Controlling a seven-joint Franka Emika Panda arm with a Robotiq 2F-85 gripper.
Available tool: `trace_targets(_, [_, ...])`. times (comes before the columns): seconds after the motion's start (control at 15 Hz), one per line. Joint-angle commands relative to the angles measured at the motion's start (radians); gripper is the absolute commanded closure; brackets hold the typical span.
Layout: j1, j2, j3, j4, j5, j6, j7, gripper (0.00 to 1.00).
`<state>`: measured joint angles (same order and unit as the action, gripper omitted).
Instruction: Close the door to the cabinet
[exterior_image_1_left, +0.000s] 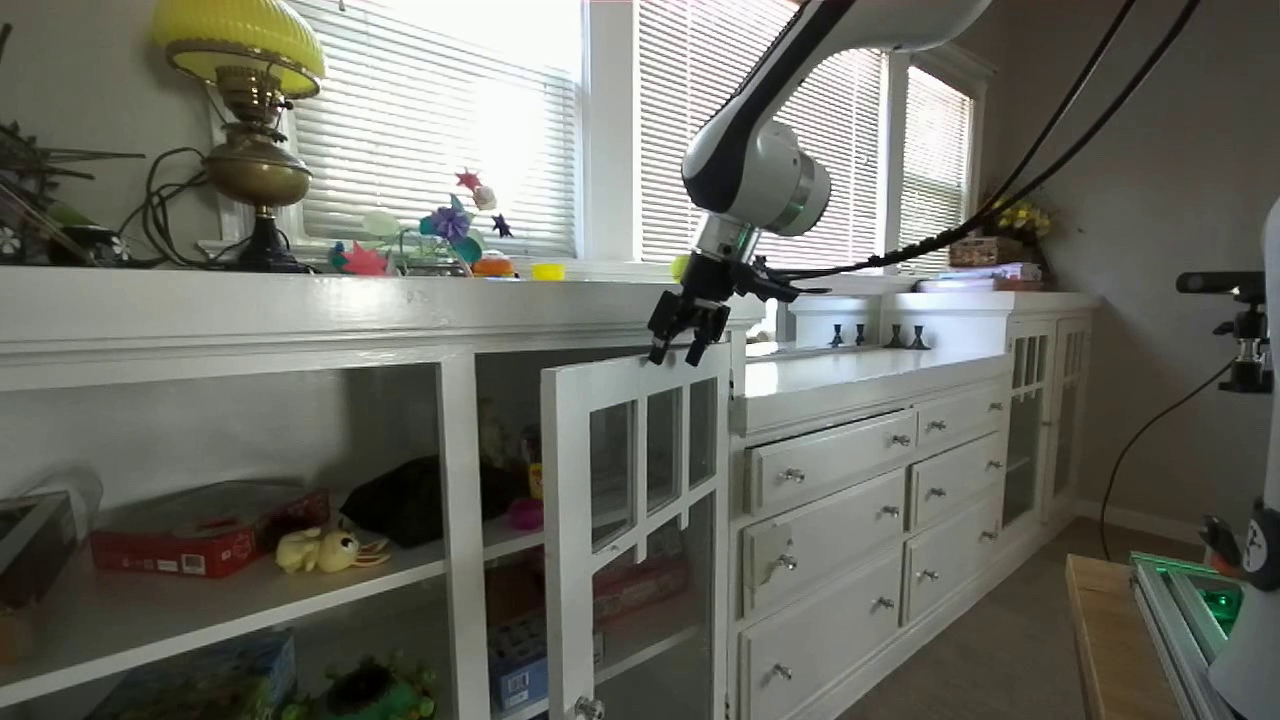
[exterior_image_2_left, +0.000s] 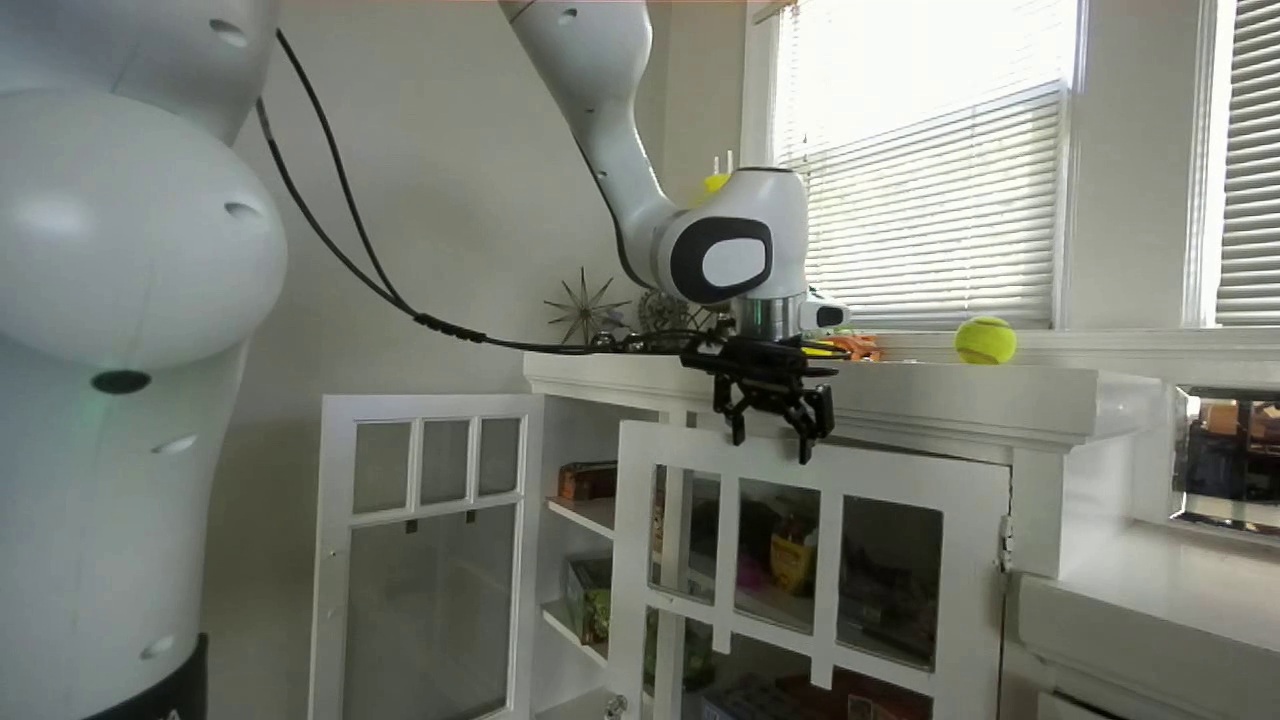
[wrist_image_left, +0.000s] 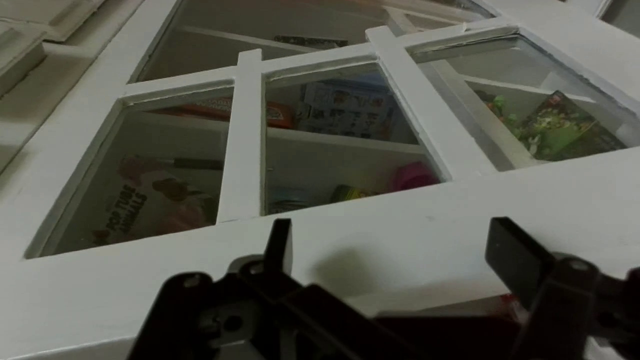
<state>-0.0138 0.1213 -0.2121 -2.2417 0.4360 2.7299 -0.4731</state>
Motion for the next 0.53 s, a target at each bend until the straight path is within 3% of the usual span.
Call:
trace_targets(0.0, [-0.009,0.051,0.005,0.071,0.053,-0.009,0.019,0.0])
trace_targets(0.33, [-0.005,0.083,-0.003,0.076,0.022,0.042,0.027,0.0])
trace_targets(0.47, [0.008,-0.029,-0.012,-0.022,-0.022,0.021,0.021,0.0])
